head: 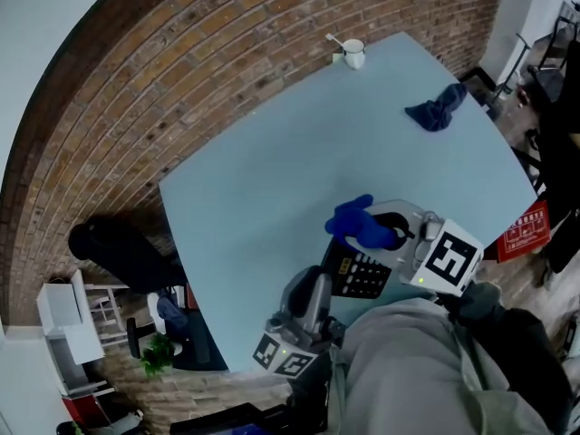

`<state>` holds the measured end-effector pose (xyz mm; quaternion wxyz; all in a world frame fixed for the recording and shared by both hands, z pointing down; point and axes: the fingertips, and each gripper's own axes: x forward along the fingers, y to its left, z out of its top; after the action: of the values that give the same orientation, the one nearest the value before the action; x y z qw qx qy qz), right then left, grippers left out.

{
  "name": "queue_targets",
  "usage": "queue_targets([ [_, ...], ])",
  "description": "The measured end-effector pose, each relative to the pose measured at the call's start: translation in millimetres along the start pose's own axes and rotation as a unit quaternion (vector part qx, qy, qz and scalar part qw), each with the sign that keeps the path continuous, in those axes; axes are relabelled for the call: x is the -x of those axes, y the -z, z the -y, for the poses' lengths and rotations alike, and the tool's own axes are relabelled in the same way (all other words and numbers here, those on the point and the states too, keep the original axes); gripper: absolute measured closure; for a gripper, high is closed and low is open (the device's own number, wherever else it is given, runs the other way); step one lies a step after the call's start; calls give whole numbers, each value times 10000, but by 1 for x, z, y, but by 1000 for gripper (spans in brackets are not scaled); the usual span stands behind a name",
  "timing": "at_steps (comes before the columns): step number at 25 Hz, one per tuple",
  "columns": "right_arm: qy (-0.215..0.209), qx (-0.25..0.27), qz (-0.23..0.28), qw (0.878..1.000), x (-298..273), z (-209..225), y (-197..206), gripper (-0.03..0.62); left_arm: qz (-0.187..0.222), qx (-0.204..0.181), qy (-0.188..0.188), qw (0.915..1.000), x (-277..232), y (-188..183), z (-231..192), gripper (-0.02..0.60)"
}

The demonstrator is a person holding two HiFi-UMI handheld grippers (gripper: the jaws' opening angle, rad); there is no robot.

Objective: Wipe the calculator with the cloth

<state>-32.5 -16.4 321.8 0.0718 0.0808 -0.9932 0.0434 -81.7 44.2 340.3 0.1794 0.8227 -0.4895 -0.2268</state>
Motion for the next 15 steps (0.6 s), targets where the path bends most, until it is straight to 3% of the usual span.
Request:
queue_targets([
  [3,-234,122,-2,9997,-5,-1,-3,523,55,11,-76,10000,4,-1,-3,541],
  [6,-96,262,-388,9989,1,9,18,523,-100,-361,1,9993,4,-5,1,541],
  [11,78,1256,-670,9898,-6,-14,2,523,-309,-881,-124,9956,-2,-6,1,541],
  [13,-60,1578,-731,9847,-7,-28,-1,522,-481,-1235,-147,9911,-3,-2,3,541],
  [15,-457,1555,-583,9850,-7,-47,-7,523,-888,-1846,36,9788,-8,9,14,541],
])
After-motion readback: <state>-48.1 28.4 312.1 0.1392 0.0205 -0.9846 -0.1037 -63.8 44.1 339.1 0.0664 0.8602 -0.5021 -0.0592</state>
